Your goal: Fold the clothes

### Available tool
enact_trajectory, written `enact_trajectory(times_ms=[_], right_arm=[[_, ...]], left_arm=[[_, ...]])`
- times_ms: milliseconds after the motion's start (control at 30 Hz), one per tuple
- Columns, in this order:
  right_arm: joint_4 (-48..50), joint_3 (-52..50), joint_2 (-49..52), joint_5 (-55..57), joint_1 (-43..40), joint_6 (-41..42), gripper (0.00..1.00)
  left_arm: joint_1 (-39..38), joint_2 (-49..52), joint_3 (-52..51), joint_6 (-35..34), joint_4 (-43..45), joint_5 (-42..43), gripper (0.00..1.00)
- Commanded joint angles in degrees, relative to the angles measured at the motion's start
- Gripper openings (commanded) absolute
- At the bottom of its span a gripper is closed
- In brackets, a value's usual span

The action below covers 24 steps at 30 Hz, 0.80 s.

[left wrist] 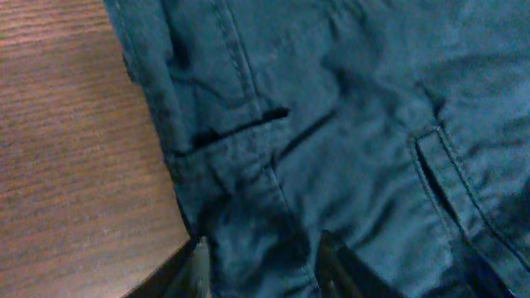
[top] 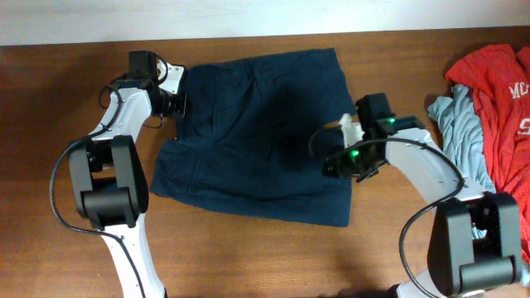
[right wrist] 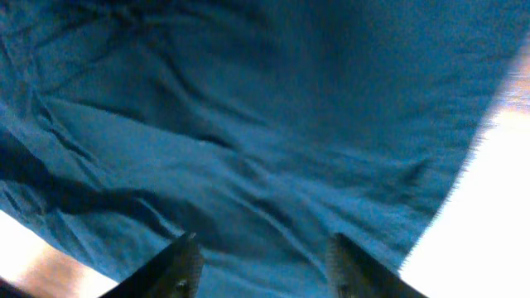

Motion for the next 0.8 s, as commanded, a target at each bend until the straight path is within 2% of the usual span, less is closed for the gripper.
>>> enact_trajectory(times_ms=[0, 67, 200, 333, 533, 767], right_arm=[[0.76, -2.25, 2.73, 1.73, 2.56, -0.66, 0.35], [0.96, -2.84, 4.5, 3.37, 3.04, -0.66, 0.26], [1.33, -2.95, 8.46, 4.13, 3.06, -0.66, 0.11], [0.76, -3.02, 11.65, 5.57, 3.06, 0.68, 0.08], [-6.25, -3.02, 12.52, 20.61, 3.06, 7.1, 0.04], [-12.35, -3.02, 12.5, 29.4, 3.08, 11.61, 0.04]], left_arm=[[-0.04, 1.09, 0.26, 0.46, 2.14, 0.9, 0.29], [-0.04, 1.42, 0.26, -0.74, 3.23, -0.42, 0.15], [-0.02, 1.92, 0.26, -5.77, 4.9, -5.14, 0.05], [0.15, 2.01, 0.26, -7.56, 6.27, -8.07, 0.0], [0.63, 2.01, 0.26, -10.99, 7.48, -12.37, 0.0], [2.54, 1.99, 1.11, -16.68, 9.44, -16.81, 0.01]])
